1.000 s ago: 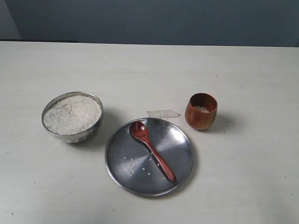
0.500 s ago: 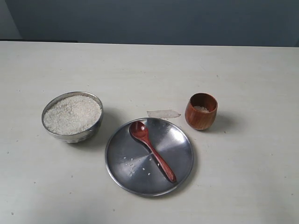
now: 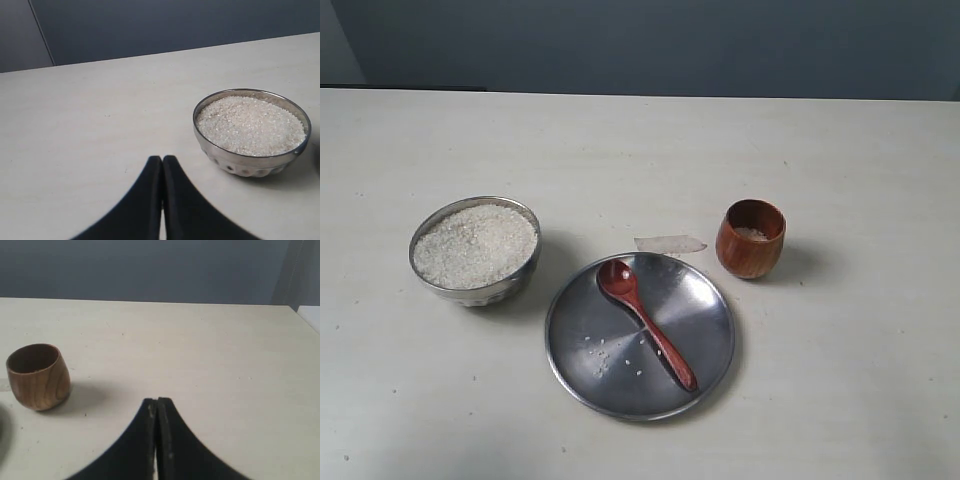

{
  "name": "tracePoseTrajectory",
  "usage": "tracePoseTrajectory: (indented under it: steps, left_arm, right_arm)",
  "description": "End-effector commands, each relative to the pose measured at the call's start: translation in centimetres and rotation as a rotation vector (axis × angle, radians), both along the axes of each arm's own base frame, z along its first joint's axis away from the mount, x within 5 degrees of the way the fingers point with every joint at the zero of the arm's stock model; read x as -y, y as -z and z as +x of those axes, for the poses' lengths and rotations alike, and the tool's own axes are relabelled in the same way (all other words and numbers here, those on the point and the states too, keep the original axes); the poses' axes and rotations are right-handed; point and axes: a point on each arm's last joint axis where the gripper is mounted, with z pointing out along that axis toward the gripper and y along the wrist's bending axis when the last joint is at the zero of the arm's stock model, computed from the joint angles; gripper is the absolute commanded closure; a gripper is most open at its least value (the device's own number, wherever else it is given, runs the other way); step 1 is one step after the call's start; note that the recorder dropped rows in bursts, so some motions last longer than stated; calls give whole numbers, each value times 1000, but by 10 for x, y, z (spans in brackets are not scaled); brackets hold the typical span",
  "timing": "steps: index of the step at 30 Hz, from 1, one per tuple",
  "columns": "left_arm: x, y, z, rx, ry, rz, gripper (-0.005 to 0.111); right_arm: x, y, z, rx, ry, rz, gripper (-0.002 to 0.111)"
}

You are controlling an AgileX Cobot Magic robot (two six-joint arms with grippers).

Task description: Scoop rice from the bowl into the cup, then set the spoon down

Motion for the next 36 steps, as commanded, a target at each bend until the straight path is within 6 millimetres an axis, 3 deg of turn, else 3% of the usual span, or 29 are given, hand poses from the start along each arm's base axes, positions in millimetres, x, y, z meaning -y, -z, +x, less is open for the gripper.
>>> tracePoseTrajectory:
  steps: [1,36]
  left_arm:
    - [1,0,0,8,2,-35,106]
    - [1,0,0,10,1,-29,106]
  right_arm:
    - [0,0,0,11,6,0,109]
    - [0,0,0,11,6,0,109]
